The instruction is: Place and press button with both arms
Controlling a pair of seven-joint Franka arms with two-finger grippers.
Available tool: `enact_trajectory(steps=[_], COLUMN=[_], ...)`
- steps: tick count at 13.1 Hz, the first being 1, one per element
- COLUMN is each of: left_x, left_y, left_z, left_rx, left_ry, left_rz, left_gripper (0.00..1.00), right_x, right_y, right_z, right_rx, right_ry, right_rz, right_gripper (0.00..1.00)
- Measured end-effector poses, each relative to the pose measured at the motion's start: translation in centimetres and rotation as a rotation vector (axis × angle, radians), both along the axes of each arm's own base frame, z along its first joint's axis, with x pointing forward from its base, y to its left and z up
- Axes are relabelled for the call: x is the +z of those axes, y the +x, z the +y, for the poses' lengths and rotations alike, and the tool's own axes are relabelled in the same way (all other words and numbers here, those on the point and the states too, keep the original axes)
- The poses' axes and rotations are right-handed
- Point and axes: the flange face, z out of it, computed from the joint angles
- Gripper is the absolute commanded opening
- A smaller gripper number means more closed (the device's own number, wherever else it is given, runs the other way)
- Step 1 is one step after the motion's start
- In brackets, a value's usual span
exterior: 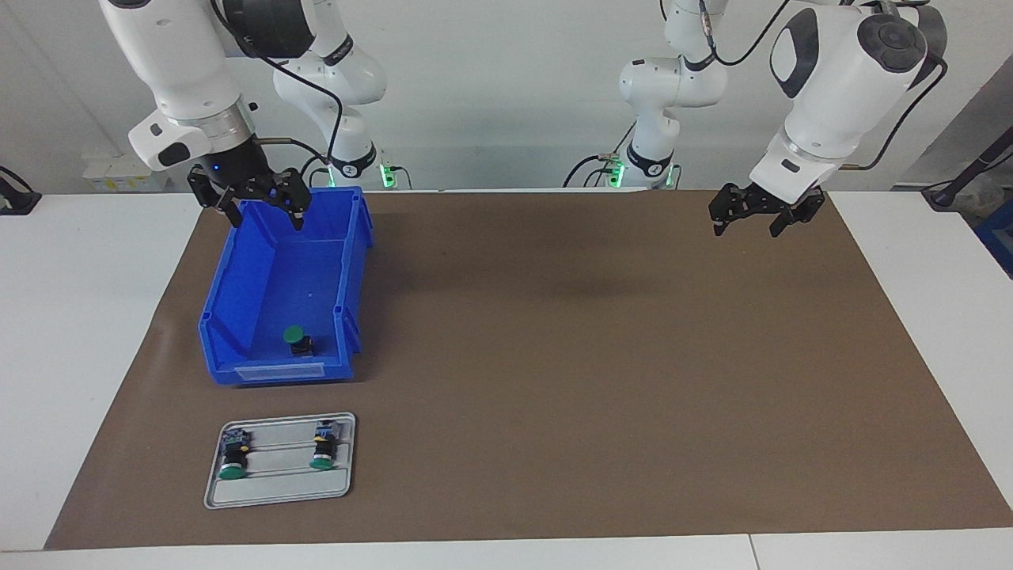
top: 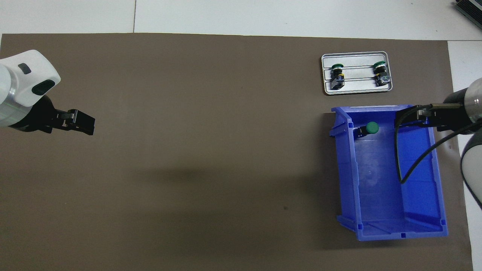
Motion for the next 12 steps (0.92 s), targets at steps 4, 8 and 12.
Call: enact_trajectory(steps=[4, 8, 12], left_x=[0.00, 0.00, 0.00], left_y=[0.00, 0.00, 0.00], left_z=[0.00, 0.00, 0.00], left_rx=[0.000, 0.000, 0.000], left_ry=[0.000, 0.000, 0.000], left_rz=[0.000, 0.000, 0.000], left_gripper=[1.00, 1.00, 1.00], right_x=[-0.08, -0.14, -0.18], right_y=[-0.30, -0.35, -0.35], right_z=[-0.10, -0.42, -0.72], right_rx=[0.001, -0.005, -0.010], right_ry=[0.000, 0.000, 0.000], right_rz=[0.003, 0.005, 0.006], right_gripper=[1.00, 1.00, 1.00])
